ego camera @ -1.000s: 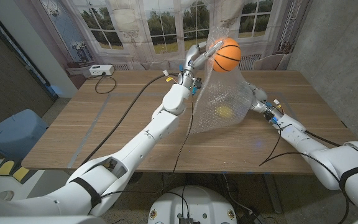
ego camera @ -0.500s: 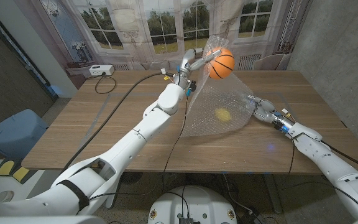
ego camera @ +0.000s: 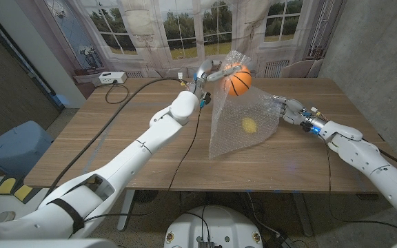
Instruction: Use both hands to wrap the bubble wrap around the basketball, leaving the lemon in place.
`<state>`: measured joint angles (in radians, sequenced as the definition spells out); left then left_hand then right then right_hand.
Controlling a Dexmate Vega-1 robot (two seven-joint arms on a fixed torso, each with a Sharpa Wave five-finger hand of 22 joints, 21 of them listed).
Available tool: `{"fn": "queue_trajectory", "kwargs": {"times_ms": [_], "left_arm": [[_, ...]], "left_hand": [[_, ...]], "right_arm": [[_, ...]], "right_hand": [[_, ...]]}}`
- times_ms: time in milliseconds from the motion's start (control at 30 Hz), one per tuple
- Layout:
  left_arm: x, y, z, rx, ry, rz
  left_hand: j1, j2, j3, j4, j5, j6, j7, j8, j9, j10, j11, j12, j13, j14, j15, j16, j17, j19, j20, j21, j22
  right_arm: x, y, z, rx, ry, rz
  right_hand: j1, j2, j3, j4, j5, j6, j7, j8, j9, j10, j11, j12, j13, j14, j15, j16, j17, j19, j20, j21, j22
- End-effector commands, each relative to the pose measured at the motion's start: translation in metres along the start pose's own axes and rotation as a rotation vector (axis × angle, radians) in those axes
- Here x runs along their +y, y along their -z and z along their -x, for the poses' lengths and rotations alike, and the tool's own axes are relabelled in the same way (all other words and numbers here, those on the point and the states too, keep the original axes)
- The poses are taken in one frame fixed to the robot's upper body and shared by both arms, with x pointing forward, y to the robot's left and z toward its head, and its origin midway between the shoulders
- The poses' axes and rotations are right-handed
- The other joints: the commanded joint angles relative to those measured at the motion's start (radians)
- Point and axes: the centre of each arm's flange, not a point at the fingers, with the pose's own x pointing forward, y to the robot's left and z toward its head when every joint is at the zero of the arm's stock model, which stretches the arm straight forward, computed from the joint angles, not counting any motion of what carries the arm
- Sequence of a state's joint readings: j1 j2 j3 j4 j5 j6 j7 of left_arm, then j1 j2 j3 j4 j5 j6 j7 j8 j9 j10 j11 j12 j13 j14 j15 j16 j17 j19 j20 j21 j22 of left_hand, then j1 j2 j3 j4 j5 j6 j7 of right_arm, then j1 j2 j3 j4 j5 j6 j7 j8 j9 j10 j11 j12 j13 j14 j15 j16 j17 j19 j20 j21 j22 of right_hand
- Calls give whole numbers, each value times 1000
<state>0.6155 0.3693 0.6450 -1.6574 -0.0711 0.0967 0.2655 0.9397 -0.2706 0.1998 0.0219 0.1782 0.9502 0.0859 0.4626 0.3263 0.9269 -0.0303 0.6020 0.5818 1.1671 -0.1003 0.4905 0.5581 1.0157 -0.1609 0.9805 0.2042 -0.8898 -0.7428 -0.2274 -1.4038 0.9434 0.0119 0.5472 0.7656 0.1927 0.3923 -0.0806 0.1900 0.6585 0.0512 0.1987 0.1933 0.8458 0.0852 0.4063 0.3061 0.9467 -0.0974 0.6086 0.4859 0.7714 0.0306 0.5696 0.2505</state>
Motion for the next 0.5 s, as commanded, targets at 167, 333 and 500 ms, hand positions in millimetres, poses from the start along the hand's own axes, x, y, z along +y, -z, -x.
{"fn": "queue_trajectory", "kwargs": {"times_ms": [167,333,500], "left_arm": [[22,6,19,92,-9,-130],[30,6,27,120,-17,-165],[38,6,33,147,-23,-189]], "left_hand": [[353,356,194,-184,7,4,2,-1,4,70,-64,-6,4,137,-128,-8,6,-8,-28,15,0],[352,356,196,-184,8,8,3,-1,5,72,-64,-7,7,137,-128,-10,6,-9,-28,19,-2],[351,355,198,-184,9,8,4,-3,5,74,-65,-10,7,138,-128,-12,6,-12,-28,23,-3]], "right_arm": [[64,-43,-28,97,-47,203],[79,-48,-41,95,-76,231],[91,-52,-54,93,-79,251]], "right_hand": [[64,4,42,-19,4,105,-1,33,7,106,-24,46,10,67,-40,45,41,19,-20,38,-3],[84,14,68,-7,4,194,1,60,10,166,-29,69,13,101,-46,65,63,26,-30,63,-3],[88,15,79,2,5,209,4,63,11,178,-28,71,11,107,-50,68,68,24,-30,71,-2]]}}
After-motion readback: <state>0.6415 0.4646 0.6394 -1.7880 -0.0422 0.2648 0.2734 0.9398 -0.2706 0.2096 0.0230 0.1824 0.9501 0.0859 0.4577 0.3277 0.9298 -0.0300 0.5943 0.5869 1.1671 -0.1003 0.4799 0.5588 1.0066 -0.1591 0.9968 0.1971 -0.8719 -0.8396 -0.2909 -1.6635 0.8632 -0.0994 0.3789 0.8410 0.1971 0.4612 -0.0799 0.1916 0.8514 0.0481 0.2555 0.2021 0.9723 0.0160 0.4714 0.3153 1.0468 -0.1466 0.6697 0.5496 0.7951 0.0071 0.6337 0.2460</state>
